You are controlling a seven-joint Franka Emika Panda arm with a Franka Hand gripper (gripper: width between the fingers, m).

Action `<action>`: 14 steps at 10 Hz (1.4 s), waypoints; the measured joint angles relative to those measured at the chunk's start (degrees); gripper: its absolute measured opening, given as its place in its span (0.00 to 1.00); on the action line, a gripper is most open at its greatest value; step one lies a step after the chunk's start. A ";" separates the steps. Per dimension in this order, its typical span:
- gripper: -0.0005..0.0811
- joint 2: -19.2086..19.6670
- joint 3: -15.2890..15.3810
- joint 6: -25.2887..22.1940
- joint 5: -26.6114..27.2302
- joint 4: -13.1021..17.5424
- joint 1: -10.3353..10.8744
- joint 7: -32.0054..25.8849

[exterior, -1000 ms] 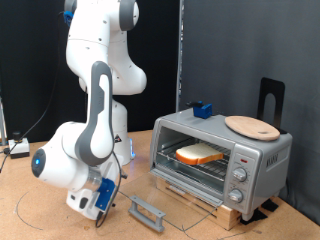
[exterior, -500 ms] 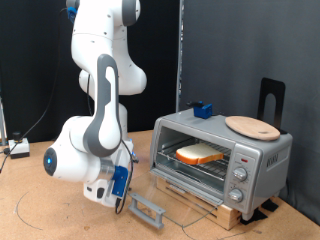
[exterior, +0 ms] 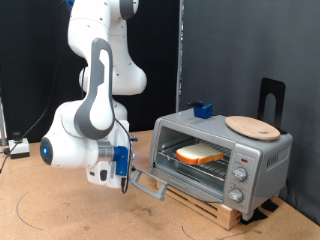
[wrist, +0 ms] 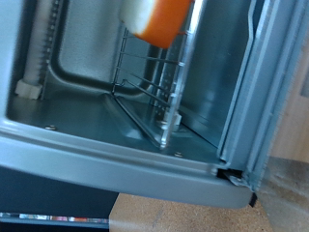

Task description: Make a piece of toast with the oven

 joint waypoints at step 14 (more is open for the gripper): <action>0.99 -22.29 10.30 -0.68 2.05 -14.10 4.27 8.27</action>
